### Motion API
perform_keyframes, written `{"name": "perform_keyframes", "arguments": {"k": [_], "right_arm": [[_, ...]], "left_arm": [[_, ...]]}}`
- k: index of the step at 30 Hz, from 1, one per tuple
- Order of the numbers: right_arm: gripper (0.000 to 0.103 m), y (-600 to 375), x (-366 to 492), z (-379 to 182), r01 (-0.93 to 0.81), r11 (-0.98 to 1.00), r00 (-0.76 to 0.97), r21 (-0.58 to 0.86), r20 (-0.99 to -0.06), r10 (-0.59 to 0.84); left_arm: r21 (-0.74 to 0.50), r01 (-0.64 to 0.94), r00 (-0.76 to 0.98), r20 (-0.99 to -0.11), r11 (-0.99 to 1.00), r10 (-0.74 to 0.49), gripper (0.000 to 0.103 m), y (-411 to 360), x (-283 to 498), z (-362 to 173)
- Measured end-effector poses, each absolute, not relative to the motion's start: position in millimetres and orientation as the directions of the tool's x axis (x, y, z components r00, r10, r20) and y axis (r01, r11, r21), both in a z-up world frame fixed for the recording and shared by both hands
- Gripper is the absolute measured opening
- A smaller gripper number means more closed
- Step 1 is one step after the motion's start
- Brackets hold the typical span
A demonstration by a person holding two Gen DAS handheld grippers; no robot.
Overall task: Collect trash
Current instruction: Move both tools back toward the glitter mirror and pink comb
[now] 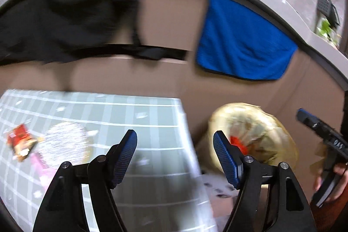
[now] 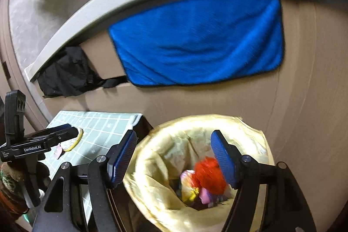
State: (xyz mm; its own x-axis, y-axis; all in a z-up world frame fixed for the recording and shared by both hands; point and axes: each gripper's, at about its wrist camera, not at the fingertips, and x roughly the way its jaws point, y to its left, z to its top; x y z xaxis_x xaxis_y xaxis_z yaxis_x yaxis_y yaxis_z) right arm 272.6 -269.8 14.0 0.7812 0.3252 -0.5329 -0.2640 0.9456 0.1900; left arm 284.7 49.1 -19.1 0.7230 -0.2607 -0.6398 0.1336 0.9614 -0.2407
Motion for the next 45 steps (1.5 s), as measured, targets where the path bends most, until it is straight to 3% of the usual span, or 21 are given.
{"name": "perform_keyframes", "arguments": {"k": [7,13,19,24,31,40,45], "right_arm": [[0.068,-201.5,273.0,27.4,-0.358,0.911,0.764,0.203,-0.497,0.411],[0.068,-129.5,284.4,11.4,-0.450,0.863,0.670,0.228,-0.552,0.496],[0.068,-74.7,281.9,-10.2,-0.520,0.826,0.598,0.219,-0.597,0.535],[0.068,-49.4,277.1,-23.7,-0.552,0.812,0.574,0.188,-0.621,0.534],[0.068,-40.4,282.3,-39.7,-0.547,0.813,0.541,0.200,-0.656,0.526],[0.068,-60.7,291.2,-49.5,-0.498,0.832,0.537,0.246,-0.666,0.518],[0.068,-70.6,292.4,-54.9,-0.477,0.835,0.527,0.275,-0.671,0.522]], "left_arm": [[-0.286,-0.093,0.741,-0.659,0.954,-0.126,0.073,177.1,256.7,-36.8],[-0.378,-0.283,0.706,-0.704,0.881,-0.075,0.073,266.4,239.5,-64.0],[-0.436,-0.369,0.676,-0.732,0.821,-0.085,0.073,310.4,232.2,-89.9],[-0.468,-0.358,0.674,-0.728,0.808,-0.123,0.073,317.5,233.1,-102.6],[-0.391,-0.259,0.650,-0.747,0.883,-0.140,0.073,279.4,243.2,-104.1],[-0.168,-0.078,0.630,-0.772,0.983,-0.083,0.073,199.8,256.1,-96.3],[-0.085,-0.087,0.589,-0.808,0.993,-0.017,0.073,191.9,267.2,-110.2]]}}
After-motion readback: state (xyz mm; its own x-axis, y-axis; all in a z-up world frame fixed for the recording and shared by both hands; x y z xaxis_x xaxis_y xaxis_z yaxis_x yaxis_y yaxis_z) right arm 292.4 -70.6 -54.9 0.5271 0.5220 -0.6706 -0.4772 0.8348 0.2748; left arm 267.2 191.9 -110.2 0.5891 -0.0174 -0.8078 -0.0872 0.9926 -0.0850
